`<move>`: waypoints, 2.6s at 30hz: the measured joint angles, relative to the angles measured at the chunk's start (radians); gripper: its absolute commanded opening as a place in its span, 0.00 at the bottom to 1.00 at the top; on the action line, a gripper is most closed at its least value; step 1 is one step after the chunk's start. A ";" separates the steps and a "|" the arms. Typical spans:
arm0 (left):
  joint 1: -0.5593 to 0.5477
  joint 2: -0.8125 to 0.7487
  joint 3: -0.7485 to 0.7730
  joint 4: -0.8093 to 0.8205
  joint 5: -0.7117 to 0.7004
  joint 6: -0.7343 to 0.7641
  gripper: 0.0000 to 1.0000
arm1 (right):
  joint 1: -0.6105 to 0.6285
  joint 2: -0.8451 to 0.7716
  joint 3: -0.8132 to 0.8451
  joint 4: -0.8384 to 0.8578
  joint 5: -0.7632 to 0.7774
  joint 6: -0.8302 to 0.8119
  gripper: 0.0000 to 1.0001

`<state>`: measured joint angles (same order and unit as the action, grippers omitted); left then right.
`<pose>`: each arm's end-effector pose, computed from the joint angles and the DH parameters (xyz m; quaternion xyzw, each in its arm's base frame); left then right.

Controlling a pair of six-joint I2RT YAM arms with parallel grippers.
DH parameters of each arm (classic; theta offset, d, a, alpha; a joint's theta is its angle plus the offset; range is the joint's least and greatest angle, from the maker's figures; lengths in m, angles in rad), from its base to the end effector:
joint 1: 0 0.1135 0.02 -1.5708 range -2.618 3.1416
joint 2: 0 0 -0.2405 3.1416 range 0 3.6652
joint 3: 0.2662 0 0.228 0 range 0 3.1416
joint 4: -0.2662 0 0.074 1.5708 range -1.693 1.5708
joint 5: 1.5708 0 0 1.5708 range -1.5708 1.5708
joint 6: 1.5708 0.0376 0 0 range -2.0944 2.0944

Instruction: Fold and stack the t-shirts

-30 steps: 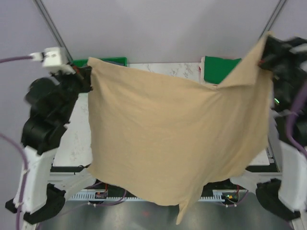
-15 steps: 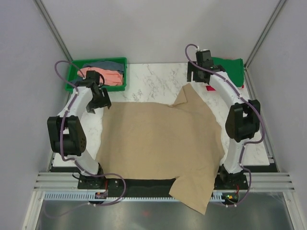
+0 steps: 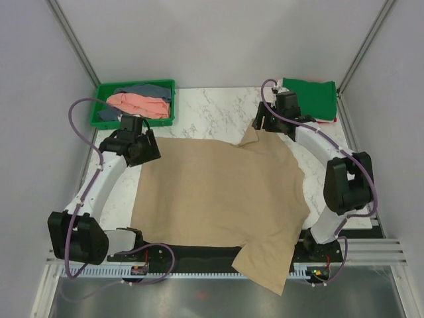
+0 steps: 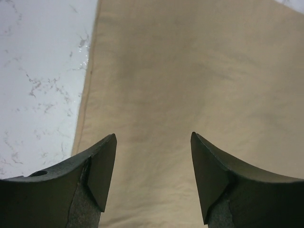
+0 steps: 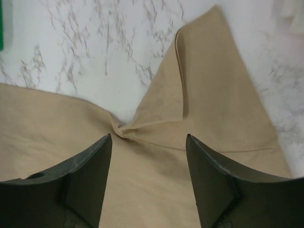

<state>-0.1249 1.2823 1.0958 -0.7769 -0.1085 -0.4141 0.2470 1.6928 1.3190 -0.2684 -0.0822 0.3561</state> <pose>0.2410 -0.0262 0.2708 -0.1533 0.9406 -0.0296 0.3016 0.3534 0.0923 0.2610 0.0303 0.8931 0.1680 0.4163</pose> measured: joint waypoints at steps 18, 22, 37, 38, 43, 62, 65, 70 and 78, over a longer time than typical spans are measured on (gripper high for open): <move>-0.045 -0.354 -0.144 0.008 -0.084 0.042 0.71 | 0.003 0.297 -0.002 0.121 -0.074 0.097 0.56; -0.045 -0.356 -0.146 0.008 -0.083 0.042 0.70 | 0.003 0.317 0.010 0.132 -0.066 0.100 0.59; -0.045 -0.360 -0.146 0.008 -0.072 0.042 0.69 | 0.003 0.348 0.029 0.148 -0.018 0.096 0.59; -0.045 -0.360 -0.146 0.009 -0.072 0.042 0.69 | 0.003 0.348 0.027 0.150 -0.018 0.096 0.56; -0.045 -0.360 -0.147 0.009 -0.072 0.042 0.69 | 0.003 0.338 -0.004 0.164 -0.019 0.095 0.29; -0.045 -0.360 -0.147 0.009 -0.072 0.042 0.68 | 0.093 0.419 0.273 0.134 -0.051 0.181 0.52; -0.045 -0.360 -0.147 0.009 -0.072 0.042 0.68 | 0.108 0.497 0.387 0.145 -0.099 0.178 0.68; -0.045 -0.359 -0.147 0.009 -0.072 0.042 0.68 | 0.102 0.543 0.453 0.096 -0.130 0.126 0.72; -0.045 -0.308 -0.147 0.009 -0.069 0.041 0.67 | 0.007 0.213 0.145 0.026 -0.010 0.026 0.74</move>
<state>-0.1703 0.9745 0.9485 -0.7677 -0.1772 -0.3733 0.2539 1.9060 1.4643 -0.2424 -0.0921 0.3820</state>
